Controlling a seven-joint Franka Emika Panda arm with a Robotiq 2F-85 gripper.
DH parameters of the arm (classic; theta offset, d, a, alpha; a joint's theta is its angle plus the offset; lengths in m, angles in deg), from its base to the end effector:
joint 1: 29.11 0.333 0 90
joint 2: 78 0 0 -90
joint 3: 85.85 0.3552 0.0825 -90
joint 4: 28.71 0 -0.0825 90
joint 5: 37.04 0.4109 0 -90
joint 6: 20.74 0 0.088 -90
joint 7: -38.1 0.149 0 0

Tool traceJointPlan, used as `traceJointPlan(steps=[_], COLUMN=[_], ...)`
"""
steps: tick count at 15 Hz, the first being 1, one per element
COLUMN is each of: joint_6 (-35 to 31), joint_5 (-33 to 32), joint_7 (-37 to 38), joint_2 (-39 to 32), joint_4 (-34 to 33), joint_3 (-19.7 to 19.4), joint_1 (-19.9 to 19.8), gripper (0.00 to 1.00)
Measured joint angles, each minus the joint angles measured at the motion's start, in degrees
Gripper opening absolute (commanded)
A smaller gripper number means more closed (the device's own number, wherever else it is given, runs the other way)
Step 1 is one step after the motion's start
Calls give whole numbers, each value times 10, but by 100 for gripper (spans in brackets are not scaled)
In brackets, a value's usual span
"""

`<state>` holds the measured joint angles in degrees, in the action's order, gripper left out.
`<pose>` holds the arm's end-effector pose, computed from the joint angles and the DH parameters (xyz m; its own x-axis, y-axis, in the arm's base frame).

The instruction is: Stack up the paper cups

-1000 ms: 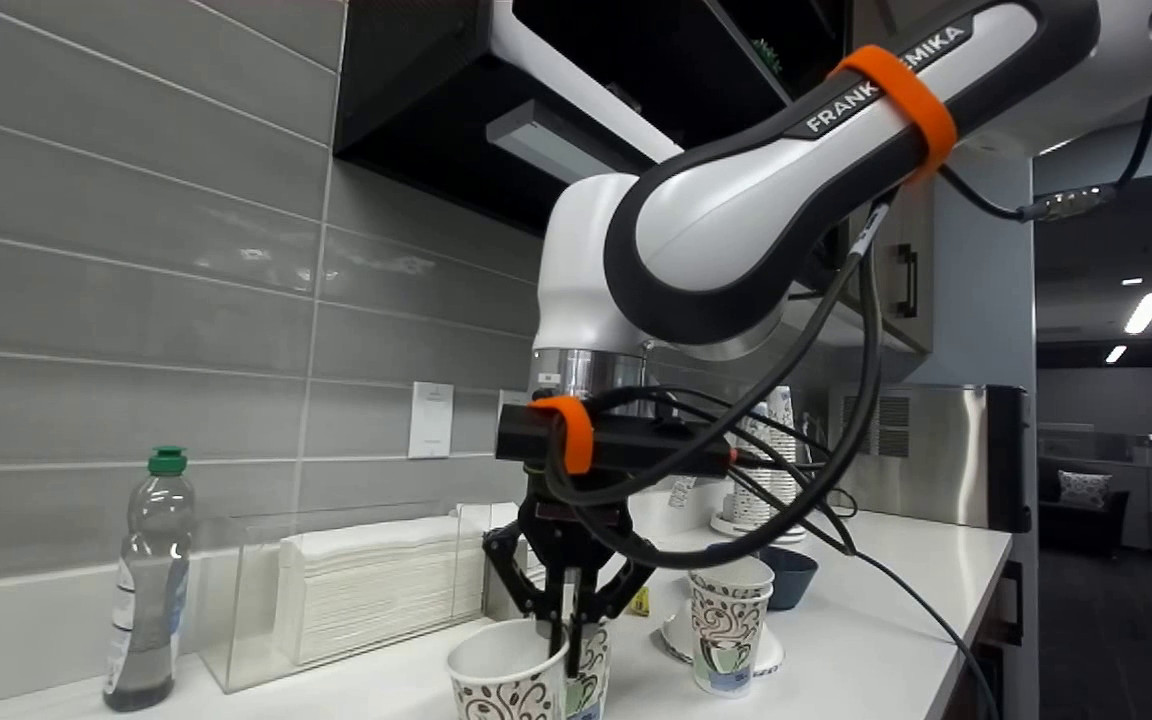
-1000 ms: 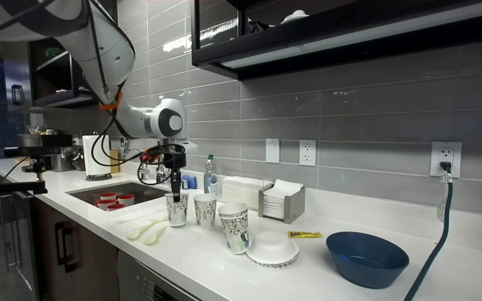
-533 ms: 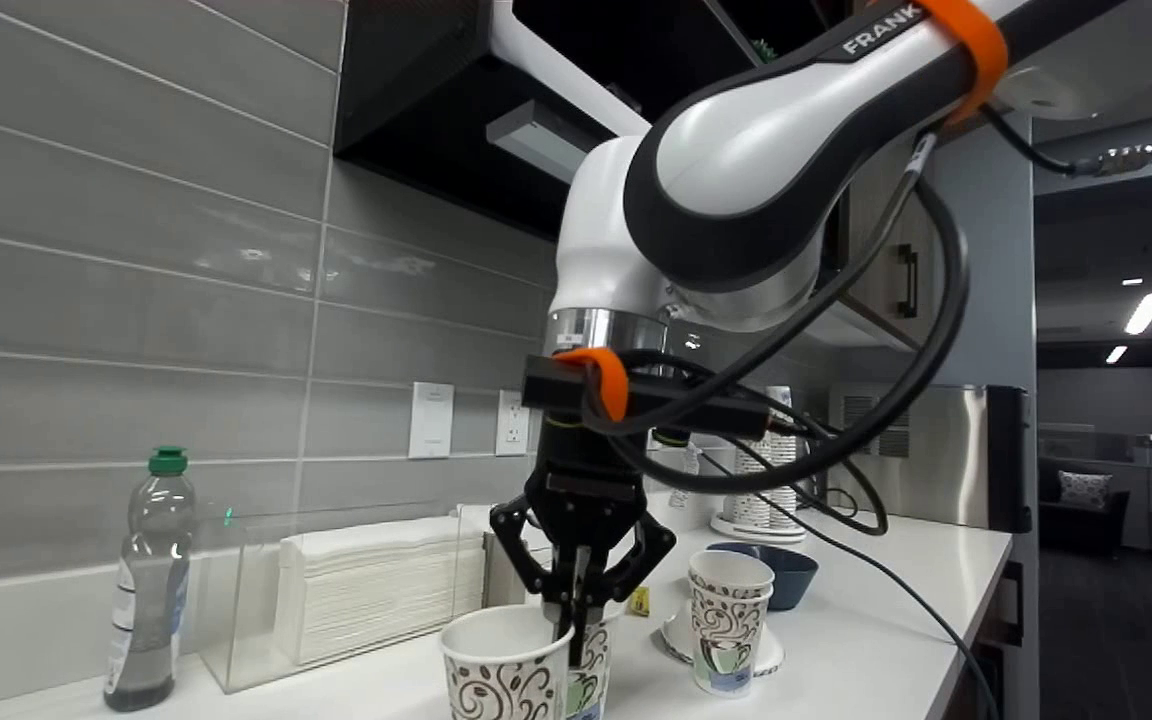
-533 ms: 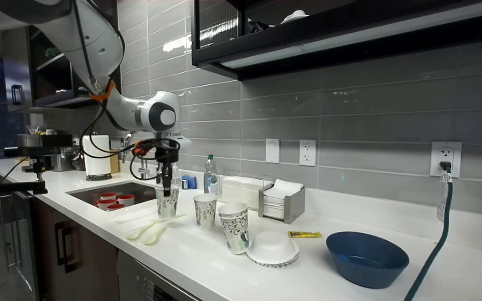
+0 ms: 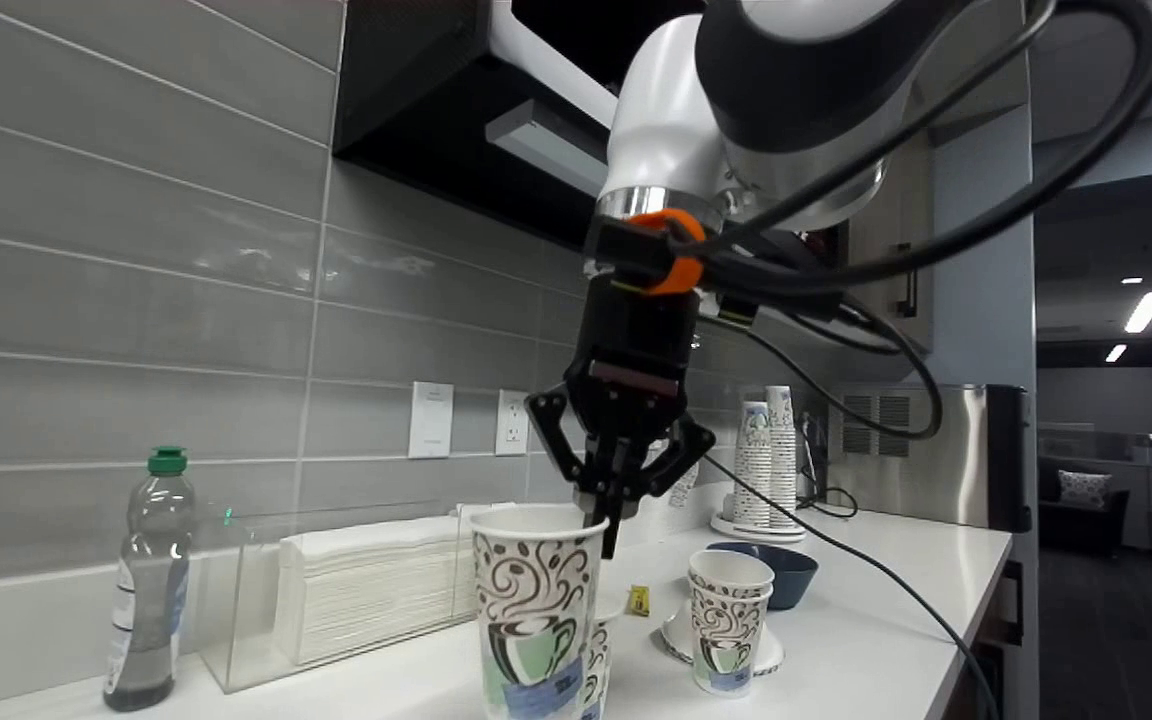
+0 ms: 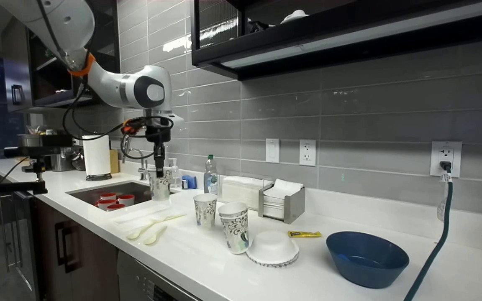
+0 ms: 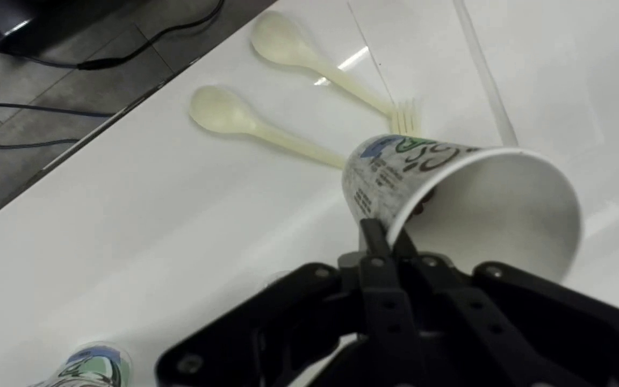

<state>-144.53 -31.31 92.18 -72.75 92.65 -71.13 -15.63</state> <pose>0.4913 0.2743 0.4500 0.8759 -0.4819 0.0222 -0.4742 -0.8686 -0.1438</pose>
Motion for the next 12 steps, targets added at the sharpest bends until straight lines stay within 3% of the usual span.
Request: traceJointPlan(steps=[5, 12], joint_6=[1, -33], joint_5=[-57, -163], joint_7=[52, 179], joint_2=[48, 43], joint_4=[0, 17], joint_3=[-1, -1], joint_1=[-20, -62], gripper=[1, 1])
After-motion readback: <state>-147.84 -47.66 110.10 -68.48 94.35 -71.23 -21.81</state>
